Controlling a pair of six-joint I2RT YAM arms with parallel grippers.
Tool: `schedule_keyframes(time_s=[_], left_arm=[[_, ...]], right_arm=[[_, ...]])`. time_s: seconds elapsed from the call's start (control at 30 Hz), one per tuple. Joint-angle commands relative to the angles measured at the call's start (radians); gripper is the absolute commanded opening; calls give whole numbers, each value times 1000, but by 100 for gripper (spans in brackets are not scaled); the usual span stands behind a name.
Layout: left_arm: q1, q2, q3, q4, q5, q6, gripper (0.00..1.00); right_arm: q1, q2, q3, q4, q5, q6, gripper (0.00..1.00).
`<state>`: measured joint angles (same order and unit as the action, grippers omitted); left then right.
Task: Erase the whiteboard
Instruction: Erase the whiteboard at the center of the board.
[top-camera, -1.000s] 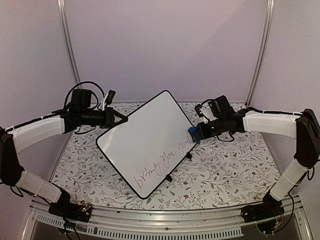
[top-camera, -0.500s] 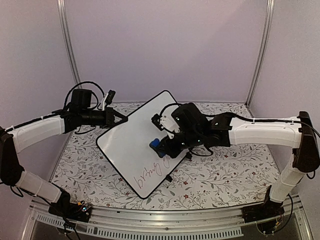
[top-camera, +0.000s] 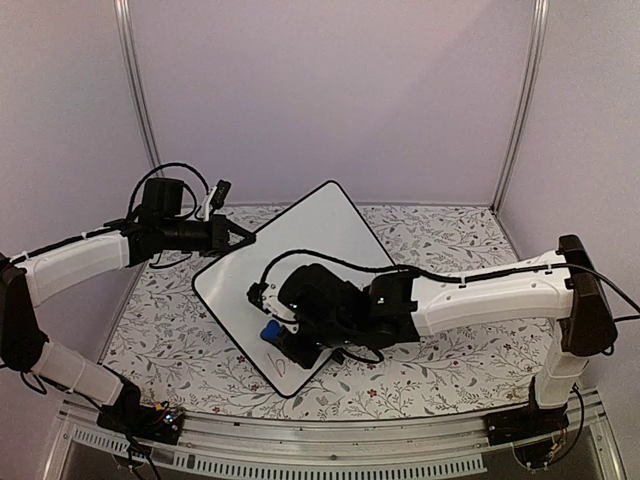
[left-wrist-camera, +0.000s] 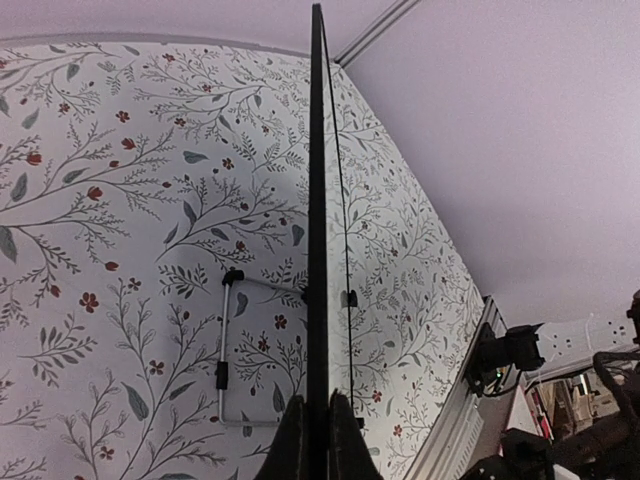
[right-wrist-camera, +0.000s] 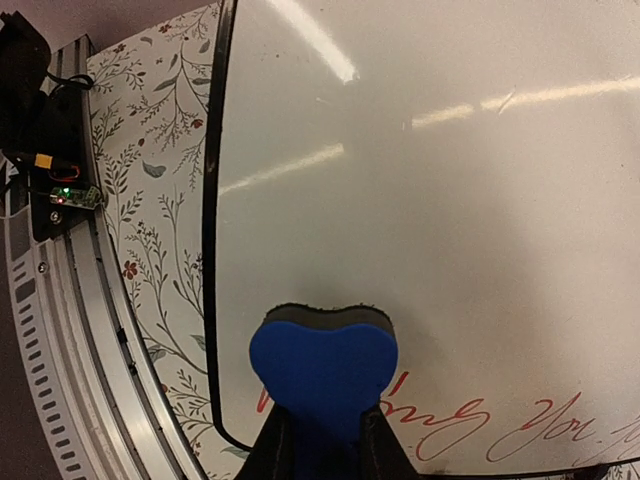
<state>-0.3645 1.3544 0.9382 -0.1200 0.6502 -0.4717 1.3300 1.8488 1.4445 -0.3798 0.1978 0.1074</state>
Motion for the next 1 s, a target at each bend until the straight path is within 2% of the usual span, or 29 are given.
schedule_keyframes(time_s=[0.0,0.6,0.97], left_arm=[[-4,15,-3,-23,-46,28,0],[-5,3,-7,-19,-55,24,0],[-4,2,-7,-19,-59,26,0]], right_arm=[[40,60,57,-19,71,8,6],[60,158,58,-63,76,66,6],[61,158,21,-93,41,85,6]])
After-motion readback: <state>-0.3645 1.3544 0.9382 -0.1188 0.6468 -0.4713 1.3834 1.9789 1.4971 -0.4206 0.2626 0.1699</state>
